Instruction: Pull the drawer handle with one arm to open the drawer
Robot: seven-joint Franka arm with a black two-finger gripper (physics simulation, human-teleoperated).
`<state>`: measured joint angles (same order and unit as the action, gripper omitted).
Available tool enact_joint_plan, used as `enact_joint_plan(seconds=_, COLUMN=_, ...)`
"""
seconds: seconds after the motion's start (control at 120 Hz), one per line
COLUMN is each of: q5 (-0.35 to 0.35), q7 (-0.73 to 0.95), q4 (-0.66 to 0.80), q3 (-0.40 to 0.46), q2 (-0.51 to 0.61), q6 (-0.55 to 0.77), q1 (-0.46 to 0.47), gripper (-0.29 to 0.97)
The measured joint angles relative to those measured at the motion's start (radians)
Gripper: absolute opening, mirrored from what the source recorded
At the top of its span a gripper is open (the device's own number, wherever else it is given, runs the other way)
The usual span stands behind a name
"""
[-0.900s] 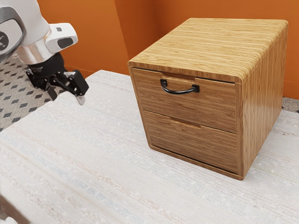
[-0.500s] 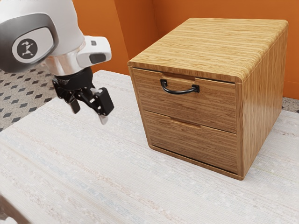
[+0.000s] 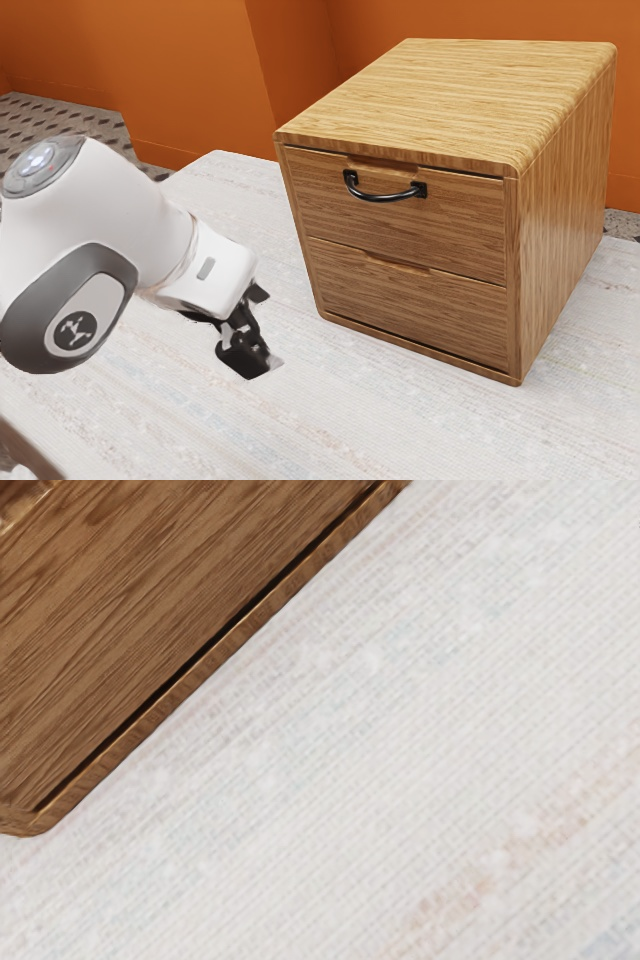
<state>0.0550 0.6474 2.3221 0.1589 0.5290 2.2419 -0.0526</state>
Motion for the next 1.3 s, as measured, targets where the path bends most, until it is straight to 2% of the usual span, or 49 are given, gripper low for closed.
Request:
enact_joint_plan(seconds=0.133, q5=-0.012, q7=0.200, q4=-0.007, q3=0.005, q2=0.004, q6=0.132, q1=-0.001, gripper=0.68)
enact_joint_plan(seconds=0.308, q5=-0.039, q7=0.384, q4=-0.040, q3=0.006, q2=-0.007, q6=0.217, q1=-0.004, gripper=0.68)
enact_joint_plan(seconds=0.458, q5=-0.057, q7=0.484, q4=-0.171, q3=0.008, q2=-0.157, q6=0.249, q1=-0.006, gripper=0.68)
enact_joint_plan(seconds=0.592, q5=-0.070, q7=0.549, q4=-0.292, q3=0.018, q2=-0.282, q6=0.260, q1=-0.006, gripper=0.68)
enact_joint_plan(seconds=0.833, q5=-0.086, q7=0.634, q4=-0.347, q3=0.035, q2=-0.352, q6=0.266, q1=-0.005, gripper=0.68)
enact_joint_plan(seconds=1.083, q5=-0.092, q7=0.687, q4=-0.358, q3=0.040, q2=-0.391, q6=0.273, q1=-0.004, gripper=0.68)
enact_joint_plan(seconds=1.3, q5=-0.092, q7=0.714, q4=-0.339, q3=0.039, q2=-0.366, q6=0.269, q1=-0.005, gripper=0.67)
